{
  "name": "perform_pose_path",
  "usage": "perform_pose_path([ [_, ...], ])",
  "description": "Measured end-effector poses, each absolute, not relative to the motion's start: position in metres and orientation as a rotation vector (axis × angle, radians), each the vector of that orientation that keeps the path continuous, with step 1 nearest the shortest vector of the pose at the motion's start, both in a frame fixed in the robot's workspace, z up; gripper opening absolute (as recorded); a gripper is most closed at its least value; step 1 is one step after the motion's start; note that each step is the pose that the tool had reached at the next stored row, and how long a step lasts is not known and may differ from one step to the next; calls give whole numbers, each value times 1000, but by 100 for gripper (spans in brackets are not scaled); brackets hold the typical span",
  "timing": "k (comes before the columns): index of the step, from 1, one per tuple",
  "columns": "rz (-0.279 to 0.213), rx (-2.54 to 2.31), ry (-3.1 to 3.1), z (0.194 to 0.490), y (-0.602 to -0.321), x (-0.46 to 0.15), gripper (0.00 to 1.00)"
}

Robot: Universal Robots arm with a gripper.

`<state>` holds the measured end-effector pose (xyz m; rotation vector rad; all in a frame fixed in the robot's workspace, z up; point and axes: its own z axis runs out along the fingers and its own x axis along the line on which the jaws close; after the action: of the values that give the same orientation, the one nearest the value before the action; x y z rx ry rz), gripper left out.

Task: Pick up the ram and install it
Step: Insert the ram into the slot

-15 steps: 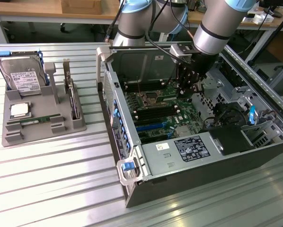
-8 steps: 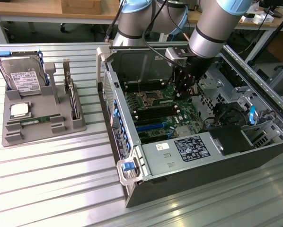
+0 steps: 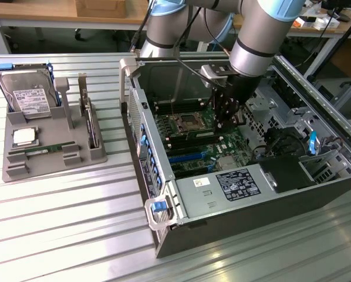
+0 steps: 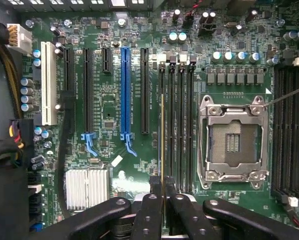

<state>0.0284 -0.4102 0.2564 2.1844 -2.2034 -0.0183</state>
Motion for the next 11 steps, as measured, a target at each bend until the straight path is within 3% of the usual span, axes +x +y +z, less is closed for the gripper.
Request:
perform_pose_path([
  [11,-17,2170,-2216,248,-407,4,13],
])
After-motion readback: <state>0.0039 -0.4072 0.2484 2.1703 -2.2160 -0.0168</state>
